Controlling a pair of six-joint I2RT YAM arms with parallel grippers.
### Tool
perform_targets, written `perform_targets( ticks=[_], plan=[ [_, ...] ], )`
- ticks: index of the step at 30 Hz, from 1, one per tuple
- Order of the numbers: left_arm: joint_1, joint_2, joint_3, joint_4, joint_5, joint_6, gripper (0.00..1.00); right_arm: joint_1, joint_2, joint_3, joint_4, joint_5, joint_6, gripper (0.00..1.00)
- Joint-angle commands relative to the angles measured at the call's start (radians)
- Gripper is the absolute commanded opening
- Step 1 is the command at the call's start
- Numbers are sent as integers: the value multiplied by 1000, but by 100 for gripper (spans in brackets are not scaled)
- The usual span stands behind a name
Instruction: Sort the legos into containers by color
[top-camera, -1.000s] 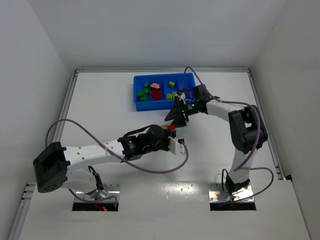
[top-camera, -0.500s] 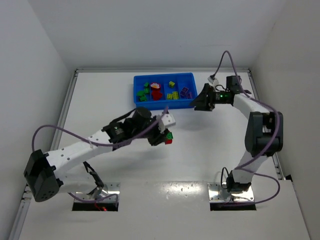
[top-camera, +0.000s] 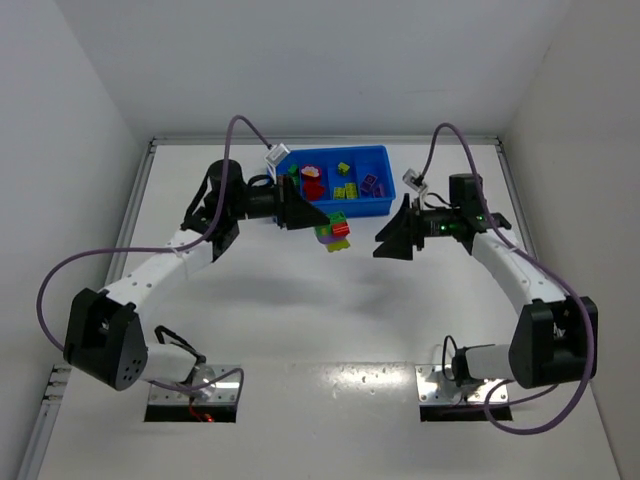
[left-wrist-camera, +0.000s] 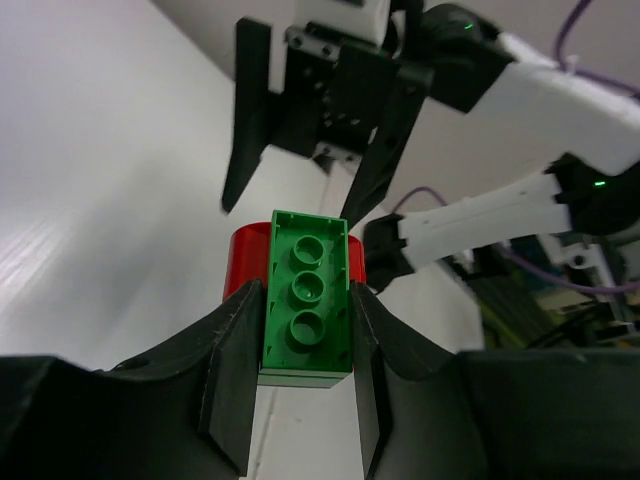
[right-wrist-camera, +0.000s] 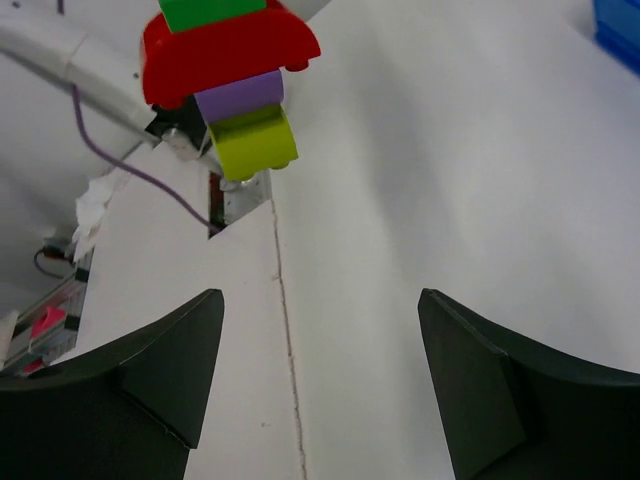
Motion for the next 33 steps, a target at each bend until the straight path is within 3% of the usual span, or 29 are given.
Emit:
perform_targets(
  ticks=[1, 4, 14, 23, 33],
  plan=[
    [21, 22, -30, 483, 146, -411, 0, 43, -19, -4, 97, -92, -70, 79],
    [32, 44, -54, 611, 146, -520, 0, 129, -19, 22, 126, -43, -70, 79],
    [41, 53, -64, 611, 146, -531, 0, 261, 47, 92, 388, 29, 161, 79],
    [51, 53, -75, 599, 146, -495, 0, 270, 47, 132, 434, 0, 269, 79],
    [70, 72, -84, 555, 146, -452, 0, 289, 38, 172, 402, -22, 269, 79]
  ],
)
